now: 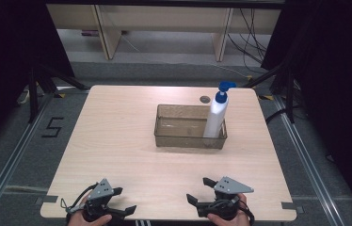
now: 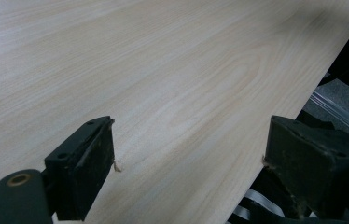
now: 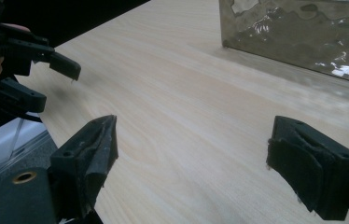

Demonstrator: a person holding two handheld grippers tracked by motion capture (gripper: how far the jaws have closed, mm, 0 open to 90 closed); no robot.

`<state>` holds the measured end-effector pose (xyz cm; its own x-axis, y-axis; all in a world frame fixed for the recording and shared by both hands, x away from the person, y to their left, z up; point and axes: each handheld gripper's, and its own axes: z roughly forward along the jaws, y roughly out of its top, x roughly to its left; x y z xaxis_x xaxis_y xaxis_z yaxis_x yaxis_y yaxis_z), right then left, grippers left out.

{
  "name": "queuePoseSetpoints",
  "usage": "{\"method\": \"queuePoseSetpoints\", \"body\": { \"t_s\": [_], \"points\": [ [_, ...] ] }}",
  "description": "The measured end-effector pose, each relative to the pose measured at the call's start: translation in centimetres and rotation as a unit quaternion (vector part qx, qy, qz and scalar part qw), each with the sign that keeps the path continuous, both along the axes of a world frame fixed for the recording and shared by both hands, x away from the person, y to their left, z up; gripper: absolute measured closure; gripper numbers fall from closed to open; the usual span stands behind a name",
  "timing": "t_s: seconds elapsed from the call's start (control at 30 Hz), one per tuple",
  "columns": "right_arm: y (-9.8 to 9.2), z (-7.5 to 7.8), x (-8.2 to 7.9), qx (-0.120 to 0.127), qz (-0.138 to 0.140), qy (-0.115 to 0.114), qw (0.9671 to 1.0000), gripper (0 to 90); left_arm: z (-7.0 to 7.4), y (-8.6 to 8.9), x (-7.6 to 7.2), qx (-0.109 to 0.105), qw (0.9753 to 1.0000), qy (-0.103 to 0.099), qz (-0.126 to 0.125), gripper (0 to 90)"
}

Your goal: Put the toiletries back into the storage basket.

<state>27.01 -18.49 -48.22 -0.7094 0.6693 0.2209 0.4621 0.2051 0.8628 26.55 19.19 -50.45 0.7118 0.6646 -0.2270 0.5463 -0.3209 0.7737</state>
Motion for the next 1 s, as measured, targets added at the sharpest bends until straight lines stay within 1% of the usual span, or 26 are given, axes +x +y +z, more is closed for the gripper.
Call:
{"method": "queuePoseSetpoints", "body": {
  "t_s": [0.03,0.07,0.1,0.13,0.17,0.2,0.23,0.27,0.3,0.33,0.37,0.43,0.5,0.53,0.57,0.6,0.63,0.67,0.73,0.8,0.83,0.87,1.0],
  "points": [
    [-0.04,-0.01,-0.01,-0.003,-0.001,-0.002,1.0,16.4,0.0,0.0,-0.01,0.0,1.0,0.0,0.001,15.1],
    [-0.03,0.01,-0.14,-0.001,-0.004,0.003,1.0,16.3,0.0,0.02,0.01,0.0,1.0,0.0,0.0,15.1],
    [-0.2,-0.01,-0.05,-0.008,-0.002,-0.003,1.0,15.9,0.01,0.04,0.02,0.001,1.0,0.001,-0.002,15.1],
    [-0.18,-0.11,-0.15,-0.004,-0.004,0.005,1.0,15.8,0.02,0.04,0.02,0.001,1.0,0.001,-0.002,15.1],
    [-0.26,-0.21,-0.11,-0.01,-0.003,-0.001,0.9999,15.8,0.0,0.01,0.01,0.0,1.0,0.0,0.0,15.1],
    [-0.24,-0.22,-0.23,-0.005,0.001,0.008,1.0,15.8,0.0,0.0,0.0,0.0,1.0,0.0,0.0,15.1],
    [-0.3,-0.24,-0.39,-0.011,-0.003,0.014,0.9998,15.7,0.0,-0.01,-0.01,0.0,1.0,0.0,0.0,15.1],
    [-0.33,-0.33,-0.3,-0.015,0.002,0.003,0.9999,15.7,-0.05,-0.04,0.0,-0.003,1.0,-0.001,0.0,15.1],
    [-0.27,-0.39,-0.31,-0.015,0.001,0.003,0.9999,15.7,-0.05,-0.05,0.01,-0.003,1.0,-0.001,-0.001,15.1],
    [-0.2,-0.46,-0.3,-0.016,0.004,0.009,0.9998,15.7,-0.05,-0.07,0.01,-0.003,1.0,0.0,-0.001,15.1],
    [-0.2,-0.52,-0.3,-0.023,0.0,0.004,0.9997,15.7,-0.05,-0.07,0.01,-0.002,1.0,-0.001,-0.002,15.0],
    [-0.12,-0.61,-0.32,-0.024,0.002,0.003,0.9997,15.7,-0.06,-0.07,0.03,-0.002,1.0,-0.001,-0.002,15.1],
    [-0.05,-0.65,-0.34,-0.026,0.004,0.004,0.9997,15.7,-0.04,0.07,0.1,0.007,0.9999,-0.001,-0.008,15.1],
    [-0.09,-0.63,-0.34,-0.031,0.004,0.003,0.9995,15.7,-0.06,-0.05,0.05,0.003,1.0,0.003,-0.003,15.1],
    [0.01,-0.67,-0.45,-0.026,0.002,0.016,0.9995,15.7,-0.06,-0.05,0.04,0.004,1.0,0.004,-0.003,15.1],
    [0.12,-0.81,-0.42,-0.023,0.0,0.013,0.9996,15.7,-0.07,-0.07,0.04,0.003,1.0,0.004,-0.003,15.1],
    [0.08,-0.84,-0.28,-0.03,0.008,0.006,0.9995,15.7,-0.1,-0.08,0.05,0.002,1.0,0.002,-0.004,15.1],
    [0.1,-0.78,-0.37,-0.029,0.008,0.008,0.9995,15.7,-0.1,-0.07,0.05,0.001,1.0,0.002,-0.003,15.0],
    [0.09,-0.78,-0.38,-0.036,0.007,0.004,0.9993,15.7,-0.09,-0.06,0.07,0.002,1.0,0.001,-0.004,15.1],
    [0.16,-0.86,-0.33,-0.034,0.011,0.004,0.9993,15.7,-0.07,0.01,0.1,0.006,1.0,0.0,-0.006,15.1],
    [0.16,-0.86,-0.34,-0.034,0.011,0.004,0.9993,15.8,-0.09,-0.04,0.09,0.003,1.0,0.0,-0.004,15.0],
    [0.16,-0.86,-0.34,-0.034,0.011,0.004,0.9994,15.8,-0.05,-0.02,0.08,0.006,1.0,0.001,-0.004,15.0],
    [0.16,-0.85,-0.34,-0.033,0.01,0.006,0.9994,15.8,-0.12,-0.07,0.08,0.007,1.0,0.001,-0.001,14.9]
  ]
}}
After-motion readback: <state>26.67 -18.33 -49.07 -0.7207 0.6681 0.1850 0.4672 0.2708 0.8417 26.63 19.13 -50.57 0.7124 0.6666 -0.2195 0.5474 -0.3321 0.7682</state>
